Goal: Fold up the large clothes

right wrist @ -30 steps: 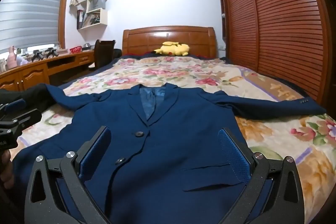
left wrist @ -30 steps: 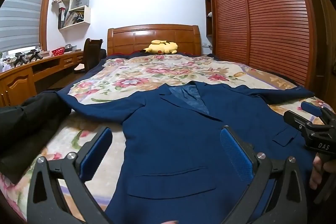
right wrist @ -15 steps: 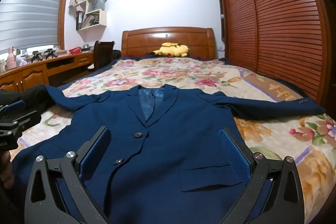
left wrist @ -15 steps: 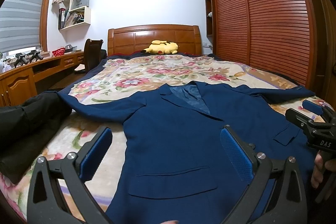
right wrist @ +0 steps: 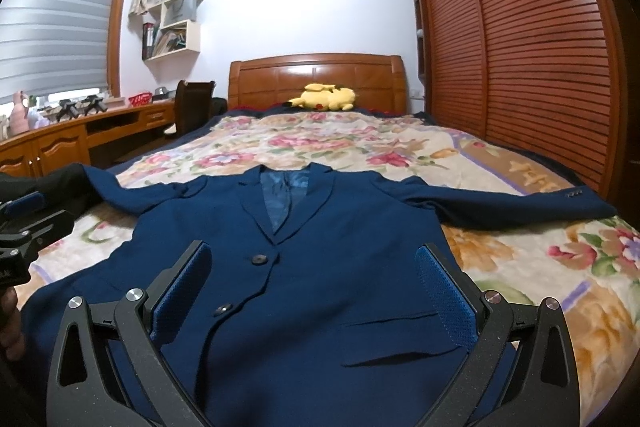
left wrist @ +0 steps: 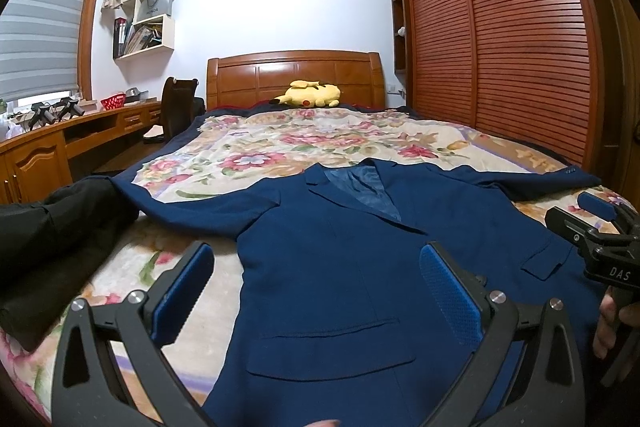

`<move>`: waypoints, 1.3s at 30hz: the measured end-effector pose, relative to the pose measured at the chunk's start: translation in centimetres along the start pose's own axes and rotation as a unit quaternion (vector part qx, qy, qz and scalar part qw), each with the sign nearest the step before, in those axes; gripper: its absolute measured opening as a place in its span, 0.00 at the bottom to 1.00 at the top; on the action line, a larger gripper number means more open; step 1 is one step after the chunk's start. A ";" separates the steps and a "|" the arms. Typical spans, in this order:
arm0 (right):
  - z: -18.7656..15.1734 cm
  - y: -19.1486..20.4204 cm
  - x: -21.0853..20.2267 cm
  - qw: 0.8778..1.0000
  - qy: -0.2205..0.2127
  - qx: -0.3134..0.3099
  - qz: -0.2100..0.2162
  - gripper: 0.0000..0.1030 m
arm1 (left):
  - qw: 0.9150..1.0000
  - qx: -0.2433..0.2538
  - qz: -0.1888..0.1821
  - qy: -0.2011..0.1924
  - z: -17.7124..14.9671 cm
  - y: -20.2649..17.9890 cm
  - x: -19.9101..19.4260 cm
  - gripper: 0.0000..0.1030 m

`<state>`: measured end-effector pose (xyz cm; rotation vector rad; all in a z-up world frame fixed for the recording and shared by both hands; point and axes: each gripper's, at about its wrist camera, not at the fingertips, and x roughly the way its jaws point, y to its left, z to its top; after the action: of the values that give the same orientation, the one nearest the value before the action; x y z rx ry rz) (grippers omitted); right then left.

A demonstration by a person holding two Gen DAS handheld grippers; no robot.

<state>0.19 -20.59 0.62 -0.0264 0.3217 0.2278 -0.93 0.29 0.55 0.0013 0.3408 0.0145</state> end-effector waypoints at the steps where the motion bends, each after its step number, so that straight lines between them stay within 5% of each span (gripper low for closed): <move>1: 0.1 -0.1 0.0 1.000 -0.001 0.000 0.000 1.00 | 1.000 0.000 0.001 -0.001 0.0 0.0 0.0 1.00; 39: 0.0 0.0 -0.1 1.000 -0.003 0.000 -0.002 1.00 | 1.000 -0.001 0.001 -0.004 -0.1 0.2 -0.3 1.00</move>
<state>0.06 -20.62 0.61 -0.0269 0.3150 0.2246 -1.23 0.45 0.53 -0.0009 0.3328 0.0178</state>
